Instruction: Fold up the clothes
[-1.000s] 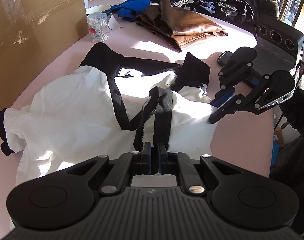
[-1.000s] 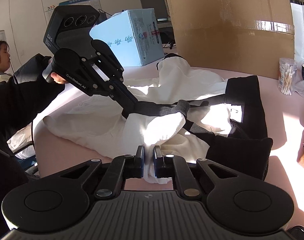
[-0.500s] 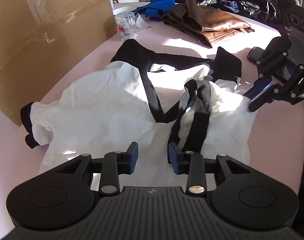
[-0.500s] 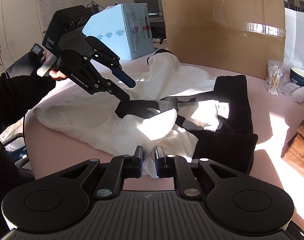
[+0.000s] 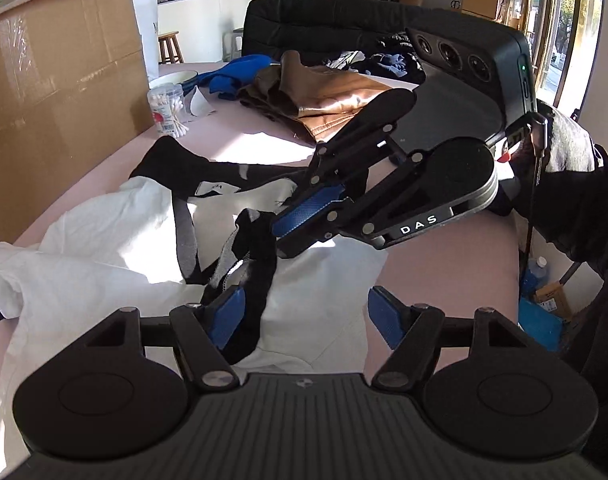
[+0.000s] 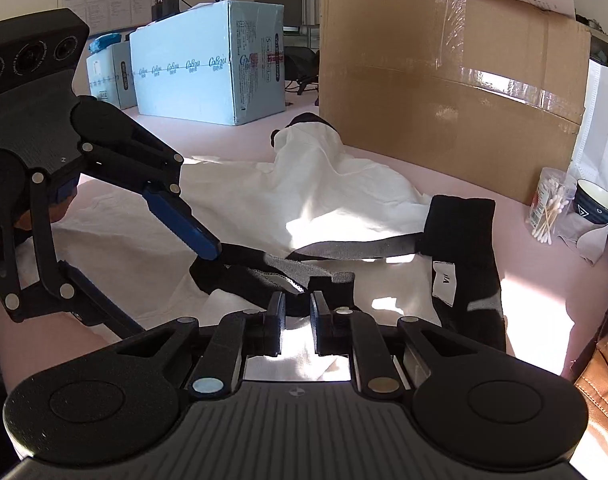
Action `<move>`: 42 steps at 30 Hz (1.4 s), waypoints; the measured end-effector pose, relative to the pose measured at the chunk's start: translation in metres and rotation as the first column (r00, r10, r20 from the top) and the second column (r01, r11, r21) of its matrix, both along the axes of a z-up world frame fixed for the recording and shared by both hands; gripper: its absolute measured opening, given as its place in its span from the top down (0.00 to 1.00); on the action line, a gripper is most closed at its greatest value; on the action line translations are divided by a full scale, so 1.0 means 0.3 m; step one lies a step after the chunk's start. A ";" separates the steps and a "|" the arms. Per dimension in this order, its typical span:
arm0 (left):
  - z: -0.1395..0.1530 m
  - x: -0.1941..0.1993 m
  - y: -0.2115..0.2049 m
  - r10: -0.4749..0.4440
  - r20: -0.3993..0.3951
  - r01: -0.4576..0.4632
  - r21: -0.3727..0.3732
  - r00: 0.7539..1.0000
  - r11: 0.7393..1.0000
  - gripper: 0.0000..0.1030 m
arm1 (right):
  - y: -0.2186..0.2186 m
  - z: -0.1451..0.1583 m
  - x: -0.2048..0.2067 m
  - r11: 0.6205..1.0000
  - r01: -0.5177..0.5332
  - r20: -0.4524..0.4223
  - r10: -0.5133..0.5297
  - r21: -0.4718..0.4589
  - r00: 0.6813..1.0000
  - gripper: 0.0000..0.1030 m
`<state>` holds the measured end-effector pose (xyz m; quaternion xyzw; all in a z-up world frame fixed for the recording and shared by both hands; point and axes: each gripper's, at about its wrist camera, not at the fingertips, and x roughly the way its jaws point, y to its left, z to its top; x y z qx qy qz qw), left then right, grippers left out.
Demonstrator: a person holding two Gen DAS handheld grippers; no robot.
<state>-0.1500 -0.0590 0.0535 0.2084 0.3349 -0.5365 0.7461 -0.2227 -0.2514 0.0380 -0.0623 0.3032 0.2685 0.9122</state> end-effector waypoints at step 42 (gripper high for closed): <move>0.044 0.249 0.574 0.605 -0.116 -0.602 -0.357 0.788 0.715 0.21 | 0.728 0.214 1.023 0.868 0.325 -0.242 -0.430 -0.376 0.870 0.57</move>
